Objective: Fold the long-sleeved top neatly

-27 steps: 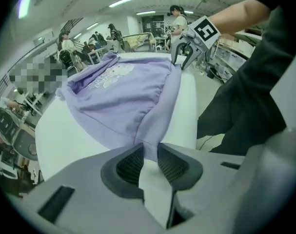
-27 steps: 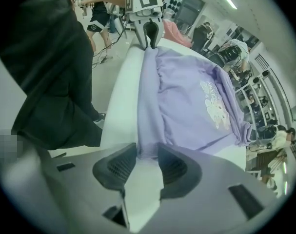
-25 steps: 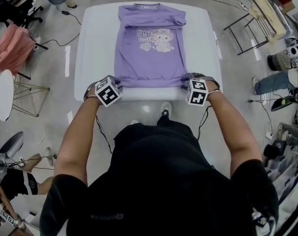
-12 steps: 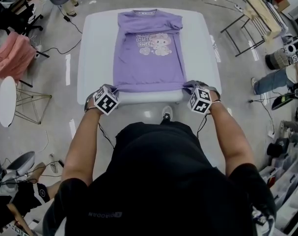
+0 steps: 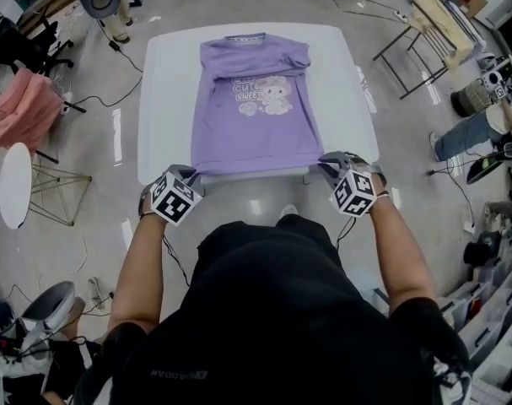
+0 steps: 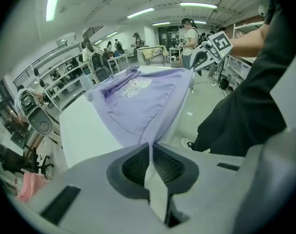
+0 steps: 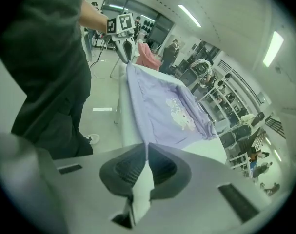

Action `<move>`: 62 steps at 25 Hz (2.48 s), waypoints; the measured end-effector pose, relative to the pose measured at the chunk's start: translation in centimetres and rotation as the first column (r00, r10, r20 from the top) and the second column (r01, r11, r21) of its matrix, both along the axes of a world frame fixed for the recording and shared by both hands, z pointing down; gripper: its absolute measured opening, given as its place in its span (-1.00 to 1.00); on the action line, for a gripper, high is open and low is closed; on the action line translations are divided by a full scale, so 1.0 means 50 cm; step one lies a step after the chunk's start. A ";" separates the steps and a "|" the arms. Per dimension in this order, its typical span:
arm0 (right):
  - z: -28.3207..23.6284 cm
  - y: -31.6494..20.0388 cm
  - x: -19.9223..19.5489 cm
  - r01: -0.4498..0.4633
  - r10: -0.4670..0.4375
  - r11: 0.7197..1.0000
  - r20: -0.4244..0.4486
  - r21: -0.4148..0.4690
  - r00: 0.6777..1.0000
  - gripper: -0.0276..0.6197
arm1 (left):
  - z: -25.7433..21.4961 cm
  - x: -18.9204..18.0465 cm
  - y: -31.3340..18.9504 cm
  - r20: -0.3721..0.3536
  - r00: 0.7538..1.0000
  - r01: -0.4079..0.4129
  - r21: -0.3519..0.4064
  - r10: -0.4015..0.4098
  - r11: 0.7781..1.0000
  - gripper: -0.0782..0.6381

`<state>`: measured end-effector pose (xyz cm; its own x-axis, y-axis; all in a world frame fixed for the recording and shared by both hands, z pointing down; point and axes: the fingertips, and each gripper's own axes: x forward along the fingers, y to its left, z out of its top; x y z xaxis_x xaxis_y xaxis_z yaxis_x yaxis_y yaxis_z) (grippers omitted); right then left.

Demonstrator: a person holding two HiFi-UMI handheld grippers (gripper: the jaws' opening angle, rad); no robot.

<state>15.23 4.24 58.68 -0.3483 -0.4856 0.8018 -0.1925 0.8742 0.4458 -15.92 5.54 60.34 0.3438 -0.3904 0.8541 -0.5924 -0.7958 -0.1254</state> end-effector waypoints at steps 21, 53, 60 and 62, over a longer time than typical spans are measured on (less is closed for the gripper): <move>-0.138 0.074 0.010 0.138 -0.129 0.990 0.163 -0.039 0.978 -0.84 | -0.157 0.031 0.083 -0.011 0.985 0.174 0.091 -0.173 0.981 -0.71; -0.225 -0.529 -0.021 -0.425 0.451 0.893 0.294 -0.150 0.843 -0.83 | -0.218 0.007 -0.585 0.093 0.994 -0.057 0.082 0.049 0.995 -0.71; -0.139 -0.685 -0.010 -0.436 0.493 0.866 0.275 -0.244 0.826 -0.83 | -0.122 0.008 -0.684 0.137 0.989 0.055 -0.024 -0.051 0.998 -0.71; -0.107 -0.722 -0.014 -0.433 0.498 0.861 0.260 -0.268 0.827 -0.83 | -0.096 0.006 -0.713 0.123 0.987 0.105 -0.047 -0.099 0.993 -0.71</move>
<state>14.52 -31.87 53.33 -0.3645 -0.5038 0.7832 -0.6973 0.7051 0.1290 -15.64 -30.11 55.51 0.1982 -0.3715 0.9070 -0.6541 -0.7393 -0.1599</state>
